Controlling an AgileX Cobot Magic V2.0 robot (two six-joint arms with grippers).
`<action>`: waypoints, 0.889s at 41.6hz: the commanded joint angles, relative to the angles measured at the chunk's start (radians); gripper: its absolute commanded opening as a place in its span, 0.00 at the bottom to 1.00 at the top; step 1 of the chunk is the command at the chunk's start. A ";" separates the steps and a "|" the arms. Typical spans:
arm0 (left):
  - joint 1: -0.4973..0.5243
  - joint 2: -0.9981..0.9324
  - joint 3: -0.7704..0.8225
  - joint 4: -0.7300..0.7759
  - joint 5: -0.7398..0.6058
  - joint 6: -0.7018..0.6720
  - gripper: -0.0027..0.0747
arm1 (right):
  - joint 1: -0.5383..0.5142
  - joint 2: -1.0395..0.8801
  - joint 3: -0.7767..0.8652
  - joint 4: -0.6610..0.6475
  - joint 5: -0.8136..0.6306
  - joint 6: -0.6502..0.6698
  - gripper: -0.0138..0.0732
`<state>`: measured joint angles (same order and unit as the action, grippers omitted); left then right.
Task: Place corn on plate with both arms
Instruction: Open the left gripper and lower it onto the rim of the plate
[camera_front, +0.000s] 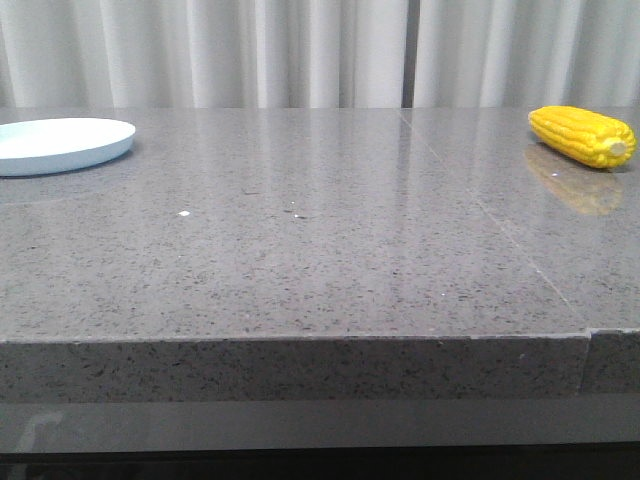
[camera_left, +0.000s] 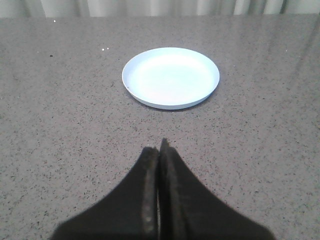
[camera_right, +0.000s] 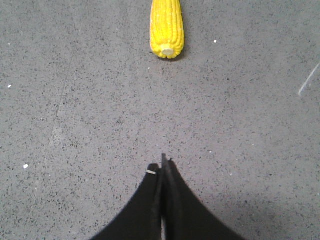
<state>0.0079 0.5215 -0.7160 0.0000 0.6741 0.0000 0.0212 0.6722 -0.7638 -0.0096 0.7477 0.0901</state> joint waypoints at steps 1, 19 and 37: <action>-0.008 0.018 -0.022 -0.005 -0.072 -0.012 0.02 | -0.007 0.010 -0.033 -0.003 -0.054 -0.009 0.14; -0.008 0.018 -0.022 -0.005 -0.076 -0.012 0.73 | -0.007 0.010 -0.033 -0.004 -0.048 -0.021 0.79; -0.008 0.303 -0.170 0.029 -0.019 -0.010 0.73 | -0.007 0.010 -0.033 -0.004 -0.048 -0.021 0.79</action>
<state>0.0079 0.7590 -0.8204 0.0122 0.7195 0.0000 0.0212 0.6760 -0.7638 -0.0096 0.7648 0.0757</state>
